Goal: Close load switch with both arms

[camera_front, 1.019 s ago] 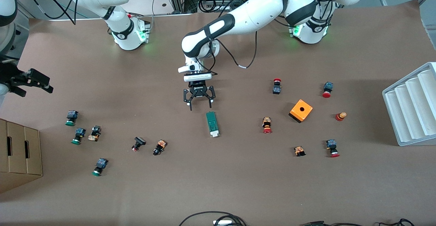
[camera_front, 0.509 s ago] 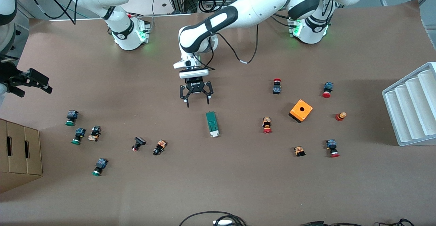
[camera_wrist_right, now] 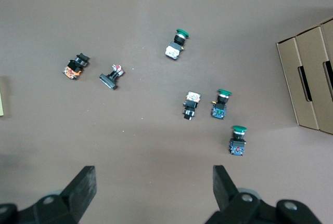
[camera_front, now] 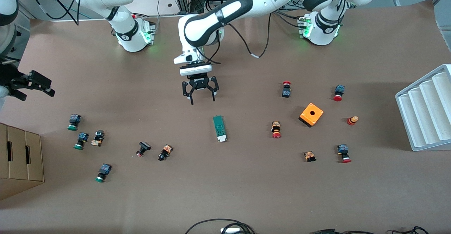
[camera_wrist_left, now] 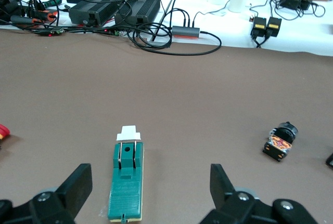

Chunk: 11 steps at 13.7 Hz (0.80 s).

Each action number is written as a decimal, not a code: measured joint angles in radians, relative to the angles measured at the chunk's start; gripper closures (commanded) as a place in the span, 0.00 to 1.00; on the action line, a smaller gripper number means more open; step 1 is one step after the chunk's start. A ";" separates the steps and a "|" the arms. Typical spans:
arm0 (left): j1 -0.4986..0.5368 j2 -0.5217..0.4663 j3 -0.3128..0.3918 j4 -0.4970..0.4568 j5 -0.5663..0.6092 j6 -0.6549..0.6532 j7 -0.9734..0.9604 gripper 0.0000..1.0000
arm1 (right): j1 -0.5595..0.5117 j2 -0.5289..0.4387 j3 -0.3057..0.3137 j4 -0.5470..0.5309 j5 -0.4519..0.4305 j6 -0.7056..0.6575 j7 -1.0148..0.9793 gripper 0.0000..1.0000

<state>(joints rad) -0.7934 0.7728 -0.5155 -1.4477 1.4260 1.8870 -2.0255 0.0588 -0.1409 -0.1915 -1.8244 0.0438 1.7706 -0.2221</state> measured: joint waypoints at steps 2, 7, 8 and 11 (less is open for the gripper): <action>0.004 -0.047 0.003 0.002 -0.076 0.001 0.094 0.00 | 0.012 0.000 0.003 0.000 0.000 0.000 0.000 0.00; 0.037 -0.150 0.009 0.008 -0.242 0.003 0.302 0.00 | 0.017 0.000 0.004 0.006 0.000 0.001 0.000 0.00; 0.047 -0.169 0.009 0.009 -0.276 0.003 0.344 0.00 | 0.017 -0.001 0.003 0.008 0.000 0.001 0.000 0.00; 0.079 -0.227 0.010 0.012 -0.365 0.020 0.462 0.00 | 0.013 0.001 -0.002 0.008 0.000 0.002 0.000 0.00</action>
<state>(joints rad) -0.7142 0.5462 -0.5057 -1.4352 1.0611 1.9066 -1.5630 0.0721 -0.1401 -0.1935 -1.8160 0.0438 1.7727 -0.2222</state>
